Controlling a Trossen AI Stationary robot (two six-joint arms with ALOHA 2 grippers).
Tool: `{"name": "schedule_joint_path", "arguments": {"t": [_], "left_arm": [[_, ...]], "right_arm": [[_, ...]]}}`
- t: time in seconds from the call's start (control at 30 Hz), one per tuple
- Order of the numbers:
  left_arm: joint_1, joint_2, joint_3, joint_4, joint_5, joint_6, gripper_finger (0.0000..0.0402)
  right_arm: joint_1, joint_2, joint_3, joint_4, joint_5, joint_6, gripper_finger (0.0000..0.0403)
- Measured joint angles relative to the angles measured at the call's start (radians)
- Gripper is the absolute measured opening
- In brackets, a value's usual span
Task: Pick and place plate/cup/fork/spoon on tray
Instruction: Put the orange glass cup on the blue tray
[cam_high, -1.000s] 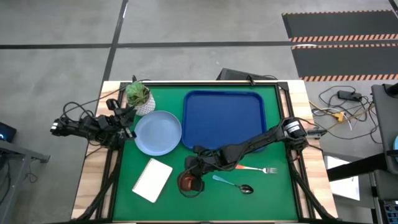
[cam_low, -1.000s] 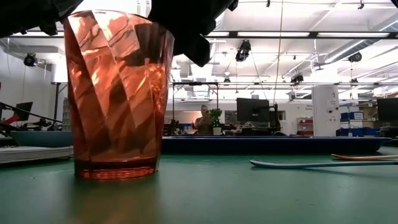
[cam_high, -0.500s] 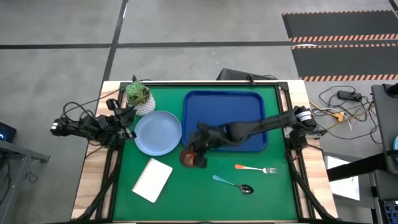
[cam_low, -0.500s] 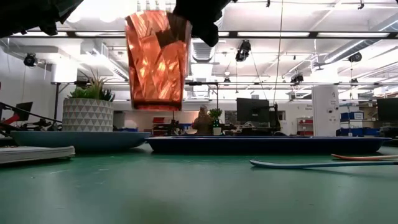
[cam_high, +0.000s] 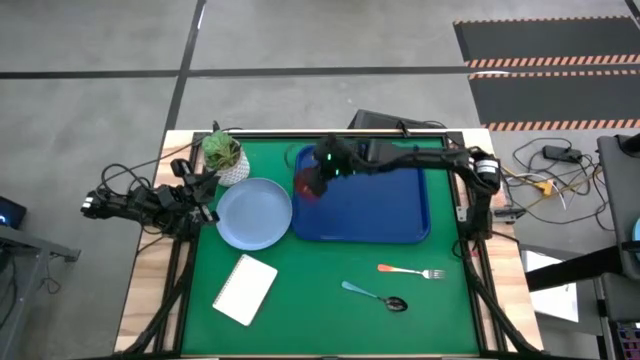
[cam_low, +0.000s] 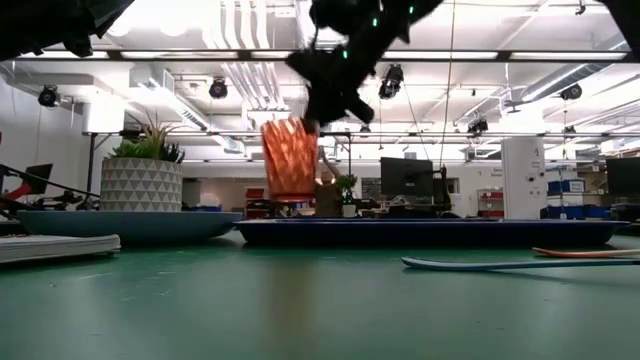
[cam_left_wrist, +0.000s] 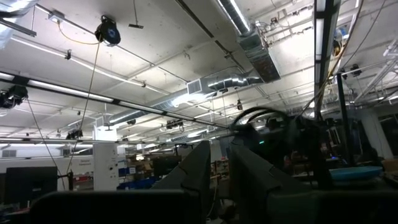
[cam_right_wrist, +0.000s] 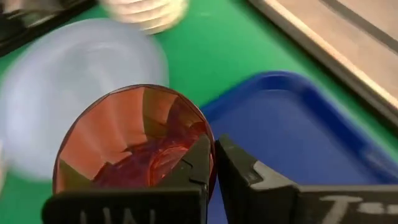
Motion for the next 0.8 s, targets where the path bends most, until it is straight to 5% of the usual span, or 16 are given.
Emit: {"name": "schedule_joint_path", "arguments": {"t": [0.6,0.8], "left_arm": [[0.000,0.000,0.000,0.000,0.000,0.000,0.0040],[0.000,0.000,0.000,0.000,0.000,0.000,0.0040]], "right_arm": [[-0.151,0.008,-0.160,0.224,0.020,0.026,0.0009],[-0.180,0.009,-0.214,0.249,0.147,0.042,0.0009]]}}
